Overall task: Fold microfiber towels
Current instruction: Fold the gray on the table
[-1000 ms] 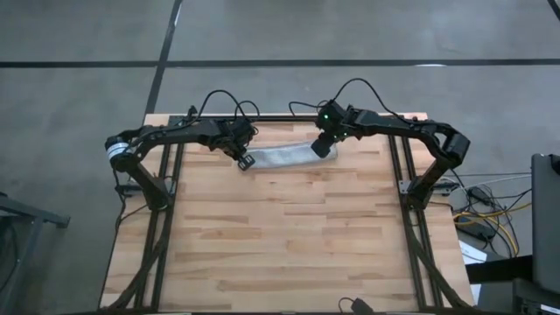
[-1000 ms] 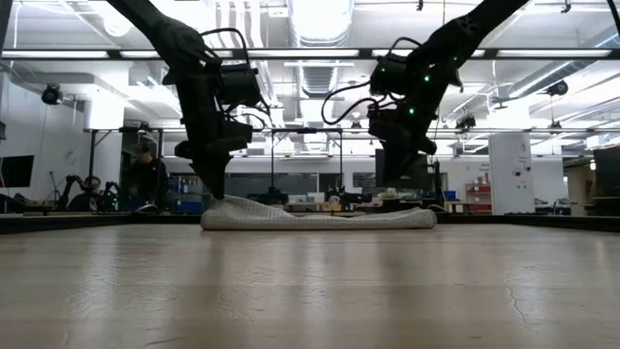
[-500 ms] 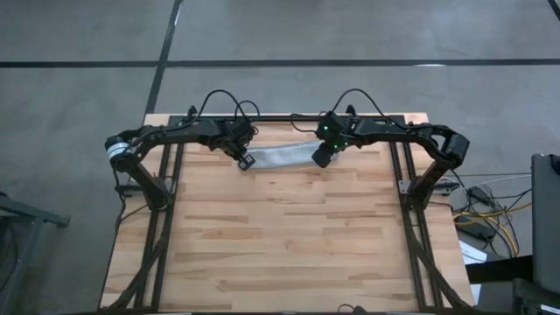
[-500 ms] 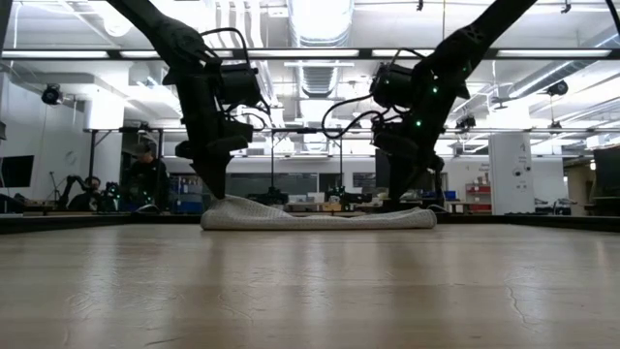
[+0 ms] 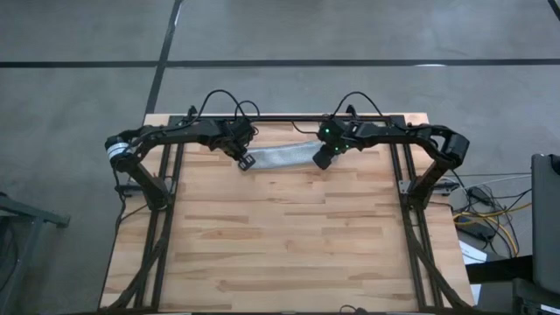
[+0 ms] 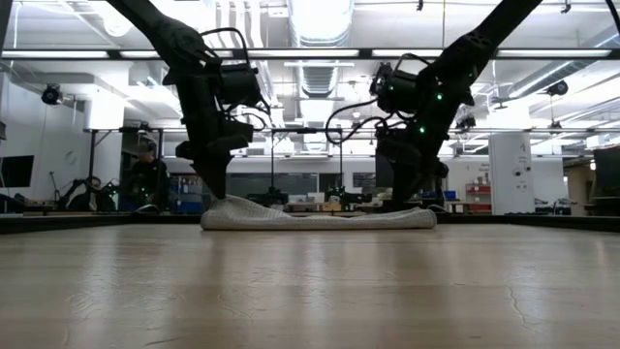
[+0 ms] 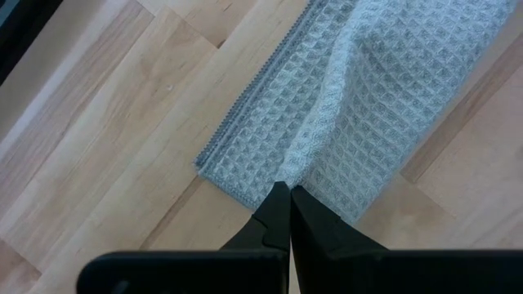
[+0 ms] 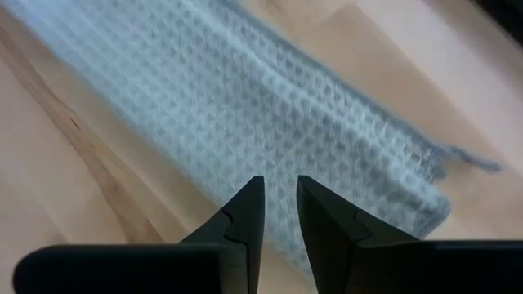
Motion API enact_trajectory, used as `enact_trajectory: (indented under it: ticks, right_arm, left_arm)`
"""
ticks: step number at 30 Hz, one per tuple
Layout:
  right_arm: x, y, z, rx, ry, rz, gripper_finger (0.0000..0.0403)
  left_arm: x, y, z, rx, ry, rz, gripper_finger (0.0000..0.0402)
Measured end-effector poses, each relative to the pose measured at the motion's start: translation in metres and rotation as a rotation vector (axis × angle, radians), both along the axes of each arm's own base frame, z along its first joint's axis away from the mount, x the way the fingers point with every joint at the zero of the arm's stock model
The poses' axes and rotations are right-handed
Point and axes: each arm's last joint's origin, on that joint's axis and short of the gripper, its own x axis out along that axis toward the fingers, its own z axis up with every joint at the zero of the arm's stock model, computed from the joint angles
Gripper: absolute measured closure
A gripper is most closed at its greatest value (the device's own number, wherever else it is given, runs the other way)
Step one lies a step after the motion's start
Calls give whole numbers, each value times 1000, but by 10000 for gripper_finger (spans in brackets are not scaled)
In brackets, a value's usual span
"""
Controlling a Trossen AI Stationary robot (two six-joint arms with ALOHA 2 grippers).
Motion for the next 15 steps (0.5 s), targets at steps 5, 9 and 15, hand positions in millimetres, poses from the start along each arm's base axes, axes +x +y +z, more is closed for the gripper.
enact_trajectory:
  ticks: [5,9,15]
  right_arm:
    - [-4,2,-7,17,12,-21,335]
    - [-5,3,-9,8,4,-23,332]
    - [-10,6,-21,-2,-13,-24,330]
  left_arm:
    - [0,0,0,0,0,0,401]
    - [0,0,0,0,0,0,401]
    - [0,0,0,-1,0,0,401]
